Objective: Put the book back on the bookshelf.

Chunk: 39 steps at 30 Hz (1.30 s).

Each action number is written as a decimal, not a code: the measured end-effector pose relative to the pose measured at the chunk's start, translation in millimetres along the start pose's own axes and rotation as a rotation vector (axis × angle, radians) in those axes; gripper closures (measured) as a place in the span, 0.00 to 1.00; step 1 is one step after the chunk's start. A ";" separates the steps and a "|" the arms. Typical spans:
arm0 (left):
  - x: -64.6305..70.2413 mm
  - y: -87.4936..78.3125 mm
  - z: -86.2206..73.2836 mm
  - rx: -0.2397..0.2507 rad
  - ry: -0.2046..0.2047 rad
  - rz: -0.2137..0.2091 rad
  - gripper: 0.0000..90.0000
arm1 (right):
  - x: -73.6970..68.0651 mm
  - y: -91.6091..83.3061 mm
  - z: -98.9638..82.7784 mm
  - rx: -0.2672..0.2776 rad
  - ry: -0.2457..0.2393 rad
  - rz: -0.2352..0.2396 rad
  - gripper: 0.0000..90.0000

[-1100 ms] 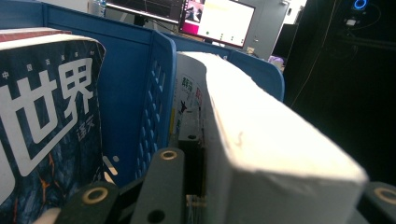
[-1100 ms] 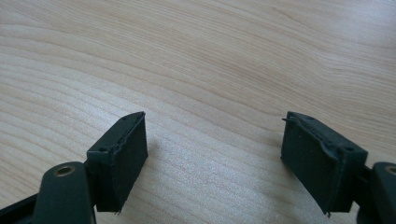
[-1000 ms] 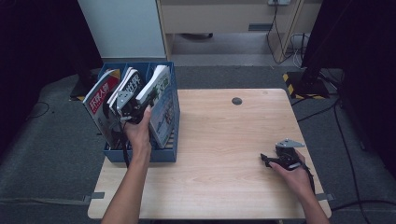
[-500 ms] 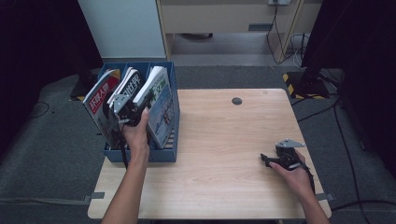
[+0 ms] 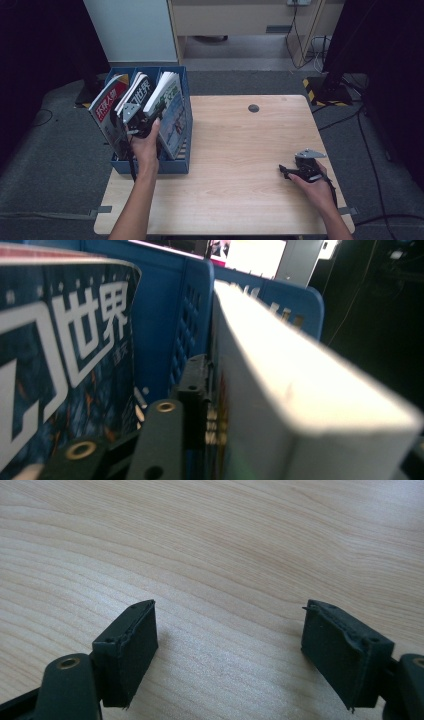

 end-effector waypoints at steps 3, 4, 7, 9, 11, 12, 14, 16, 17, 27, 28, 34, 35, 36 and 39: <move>-0.5 -1.5 -3.0 -0.012 0.003 -0.014 0.66 | 0.0 0.0 0.0 -0.001 -0.001 0.001 0.25; -0.6 -2.6 -3.7 -0.013 0.005 -0.016 0.65 | 0.0 0.0 0.0 -0.001 -0.001 0.001 0.25; -1.2 -6.7 -4.1 -0.013 0.028 -0.017 0.61 | 0.0 0.0 0.0 -0.001 -0.001 0.001 0.25; -1.5 -8.1 -4.0 -0.013 0.036 -0.018 0.58 | 0.1 0.1 0.0 -0.001 -0.002 0.001 0.24; -2.5 -12.4 -4.8 -0.021 0.044 -0.027 0.55 | 0.1 0.1 0.0 -0.001 -0.002 0.001 0.24; -2.7 -13.7 -5.4 -0.028 0.051 -0.029 0.54 | 0.1 0.1 0.0 -0.001 -0.002 0.001 0.24; -2.7 -16.1 -7.0 -0.036 0.063 -0.032 0.50 | 0.0 0.1 0.0 -0.001 -0.002 0.001 0.24; -2.9 -18.3 -8.1 -0.042 0.069 -0.033 0.47 | 0.0 0.1 0.0 -0.002 -0.002 0.001 0.24; -3.0 -19.0 -8.4 -0.046 0.071 -0.036 0.46 | 0.0 0.1 0.0 -0.002 -0.002 0.001 0.24; -0.3 -22.4 -11.9 -0.079 0.115 -0.065 0.35 | 0.0 0.1 0.0 -0.002 -0.002 0.002 0.23; 0.1 -22.7 -12.4 -0.085 0.122 -0.067 0.34 | 0.0 0.1 0.0 -0.002 -0.003 0.002 0.23; -0.5 -26.3 -14.1 -0.109 0.126 -0.079 0.28 | -0.2 0.1 0.0 -0.003 -0.001 0.002 0.23; -0.5 -26.3 -14.1 -0.109 0.126 -0.079 0.27 | -0.1 0.2 0.0 -0.002 -0.002 0.002 0.23; -0.8 -27.5 -14.3 -0.118 0.126 -0.085 0.27 | -0.2 0.1 0.0 -0.003 -0.002 0.002 0.23; 0.1 -28.8 -14.3 -0.115 0.120 -0.091 0.26 | -0.2 0.1 0.0 -0.003 -0.002 0.002 0.23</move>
Point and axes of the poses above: each handheld gripper's, and its own axes: y roughly forward along the jaws, z roughly out of its top, x roughly to its right, the point moved 1 cm from there along y, roughly forward along the jaws, and after that the axes turned 4 degrees about x, right-handed, at the moved point
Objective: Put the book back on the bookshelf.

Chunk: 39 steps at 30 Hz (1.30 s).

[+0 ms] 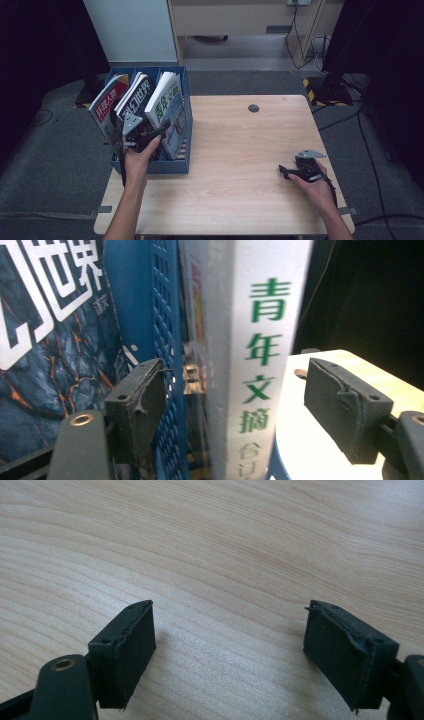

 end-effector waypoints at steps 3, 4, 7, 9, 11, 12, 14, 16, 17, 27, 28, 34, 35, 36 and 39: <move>1.8 -2.3 -0.3 0.000 -0.007 -0.004 0.26 | 0.0 0.0 0.0 0.000 -0.001 0.000 0.23; 2.6 -4.2 -0.8 -0.003 -0.005 -0.007 0.26 | 0.0 0.0 0.0 0.001 -0.001 0.000 0.23; 1.5 -8.2 -2.3 -0.004 -0.018 -0.004 0.26 | -0.1 0.1 0.0 0.000 0.001 0.000 0.23; 1.3 -11.5 -3.3 -0.010 -0.019 -0.006 0.26 | -0.1 -0.1 0.1 -0.003 0.001 0.002 0.23; 1.2 -14.7 -3.9 -0.014 -0.015 -0.009 0.26 | -0.1 0.1 0.2 -0.003 0.002 0.001 0.22; 1.0 -16.0 -4.1 -0.012 -0.019 -0.009 0.25 | -0.2 0.2 0.2 -0.004 0.003 0.001 0.22; 1.2 -17.2 -4.5 -0.009 -0.026 -0.009 0.25 | -0.1 0.3 0.3 -0.003 0.001 0.000 0.22; 1.5 -17.2 -5.2 -0.011 -0.030 -0.013 0.25 | -0.1 0.3 0.3 -0.004 0.002 0.001 0.22; 1.3 -17.0 -5.7 -0.012 -0.035 -0.013 0.25 | -0.1 0.3 0.3 -0.003 0.001 0.000 0.22; 3.2 -16.7 -6.6 -0.015 -0.040 -0.021 0.23 | -0.1 0.3 0.3 -0.003 0.001 0.000 0.22; 3.6 -16.8 -6.5 -0.015 -0.040 -0.022 0.22 | -0.2 0.3 0.3 -0.004 0.003 0.000 0.22; 3.6 -19.2 -7.1 -0.022 -0.040 -0.022 0.20 | -0.3 0.2 0.3 -0.005 0.002 0.000 0.22; 3.5 -19.6 -7.2 -0.023 -0.041 -0.020 0.20 | -0.2 0.2 0.3 -0.006 0.001 0.002 0.22; 3.5 -19.6 -7.2 -0.023 -0.041 -0.020 0.19 | -0.2 0.2 0.3 -0.006 0.001 0.002 0.22; 4.0 -20.6 -7.9 -0.033 -0.032 -0.023 0.16 | -0.5 0.1 0.2 -0.007 0.002 0.001 0.22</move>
Point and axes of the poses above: each handheld gripper's, and its own axes: y roughly forward along the jaws, z roughly out of its top, x roughly to its right, the point moved 1 cm from there along y, roughly forward along the jaws, and after that the axes turned 4 degrees about x, right-handed, at the moved point
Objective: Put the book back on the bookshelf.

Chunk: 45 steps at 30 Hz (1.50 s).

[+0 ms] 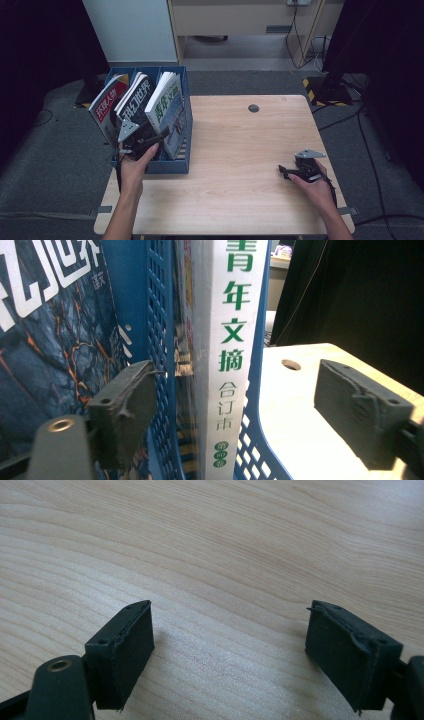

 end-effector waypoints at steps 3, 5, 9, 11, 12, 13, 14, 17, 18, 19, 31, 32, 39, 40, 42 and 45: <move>1.0 -0.1 -0.6 -0.005 0.009 0.001 0.13 | 0.0 0.1 0.0 0.000 0.000 0.000 0.21; 1.6 0.2 -0.6 -0.007 0.004 -0.011 0.13 | -0.1 0.3 0.0 0.002 0.000 -0.001 0.21; 3.6 0.1 -0.7 -0.013 0.020 -0.015 0.11 | 0.1 0.3 -0.1 0.001 -0.005 0.000 0.21; 4.4 -0.1 -1.1 -0.021 0.036 -0.011 0.11 | 0.0 0.2 0.0 0.000 -0.003 0.001 0.20; 4.6 -0.5 -1.2 -0.019 0.038 -0.011 0.10 | -0.1 0.2 0.0 -0.001 -0.002 0.001 0.20; 4.6 -0.5 -1.2 -0.019 0.038 -0.011 0.10 | -0.3 0.2 0.0 -0.001 -0.001 0.001 0.20; 4.7 -1.3 -0.9 -0.019 0.036 -0.010 0.10 | -0.3 0.2 0.0 -0.002 -0.001 0.001 0.20; 4.7 -2.4 -0.4 -0.017 0.036 -0.008 0.09 | -0.4 0.3 0.1 -0.001 0.000 0.001 0.20; 5.3 -3.9 0.2 -0.017 0.043 -0.013 0.09 | -0.5 0.3 0.1 -0.001 0.002 0.001 0.20; 5.3 -3.9 0.2 -0.017 0.043 -0.013 0.09 | -0.5 0.2 0.1 -0.001 0.002 0.001 0.20; 11.0 -13.3 2.4 -0.017 0.053 -0.011 0.12 | -0.4 0.4 0.1 -0.001 0.002 0.002 0.19; 11.5 -14.0 2.4 -0.020 0.055 -0.011 0.12 | -0.4 0.4 0.2 -0.002 0.002 0.003 0.19; 13.1 -19.9 -0.9 -0.042 0.074 -0.004 0.12 | -0.1 0.5 0.2 -0.002 -0.002 0.003 0.19; 13.7 -20.4 -1.3 -0.045 0.074 -0.006 0.11 | -0.2 0.5 0.2 -0.002 -0.002 0.003 0.19; 14.8 -20.9 -2.0 -0.047 0.072 -0.008 0.11 | -0.2 0.5 0.2 -0.002 -0.002 0.003 0.19; 20.3 -23.3 -3.7 -0.060 0.095 -0.012 0.10 | -0.2 0.5 0.2 -0.002 -0.002 0.003 0.19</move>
Point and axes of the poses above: each handheld gripper's, and its own axes: y roughly forward along the jaws, z roughly out of its top, x roughly to its right, the point moved 1 cm from there along y, roughly forward along the jaws, and after that the axes turned 4 degrees about x, right-handed, at the moved point
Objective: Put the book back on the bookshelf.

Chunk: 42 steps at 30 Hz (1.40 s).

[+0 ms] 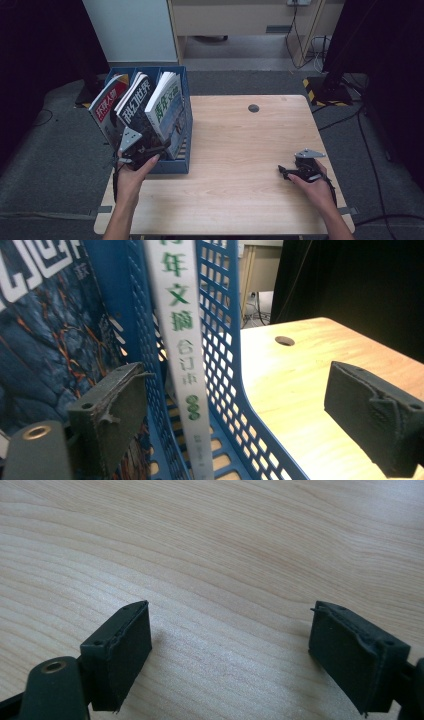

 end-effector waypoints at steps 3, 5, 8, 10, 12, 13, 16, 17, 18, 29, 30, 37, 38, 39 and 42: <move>3.7 -0.8 0.5 -0.001 -0.002 -0.012 0.10 | 0.0 0.0 0.0 0.000 0.000 0.000 0.19; 6.8 -1.0 1.6 0.001 0.003 -0.018 0.10 | 0.0 0.0 0.0 0.000 0.000 0.000 0.19; 11.7 -0.1 3.1 0.002 0.010 -0.029 0.10 | 0.0 0.0 -0.1 -0.001 0.000 0.000 0.19; 15.1 0.7 3.3 -0.006 0.019 -0.034 0.10 | 0.0 0.2 -0.1 0.002 -0.003 -0.002 0.19; 18.1 1.6 3.6 -0.008 0.024 -0.040 0.10 | 0.0 0.2 -0.1 0.002 -0.003 -0.002 0.19; 19.5 2.2 3.9 -0.007 0.023 -0.050 0.10 | 0.0 0.2 -0.1 0.002 -0.003 -0.002 0.19; 23.5 3.1 5.2 -0.005 0.027 -0.061 0.10 | 0.0 0.2 -0.1 0.002 -0.003 -0.002 0.19; 23.5 3.1 5.2 -0.005 0.027 -0.061 0.10 | 0.1 0.1 0.0 0.000 -0.004 0.000 0.19; 26.4 4.3 5.5 -0.006 0.031 -0.070 0.10 | 0.0 0.3 -0.1 0.002 -0.004 -0.001 0.19; 38.3 12.4 4.8 -0.027 0.051 -0.112 0.10 | -0.1 0.3 0.0 0.001 -0.004 -0.001 0.19; 38.9 13.7 4.3 -0.031 0.054 -0.115 0.10 | -0.1 0.3 0.0 0.001 -0.004 -0.001 0.19; 45.2 20.8 1.0 -0.074 0.068 -0.138 0.08 | -0.1 0.5 0.0 -0.001 -0.006 -0.002 0.18; 46.3 21.8 0.6 -0.079 0.074 -0.141 0.08 | 0.0 0.4 0.1 -0.003 -0.007 0.000 0.18; 47.7 23.1 0.2 -0.083 0.077 -0.144 0.08 | 0.0 0.5 0.1 -0.003 -0.007 0.000 0.18; 51.9 27.4 -1.5 -0.098 0.085 -0.150 0.07 | -0.4 0.8 0.3 -0.004 -0.003 0.000 0.18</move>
Point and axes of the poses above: each handheld gripper's, and its own axes: y roughly forward along the jaws, z roughly out of its top, x roughly to its right, the point moved 1 cm from there along y, roughly forward along the jaws, and after that the axes turned 4 degrees about x, right-handed, at the moved point
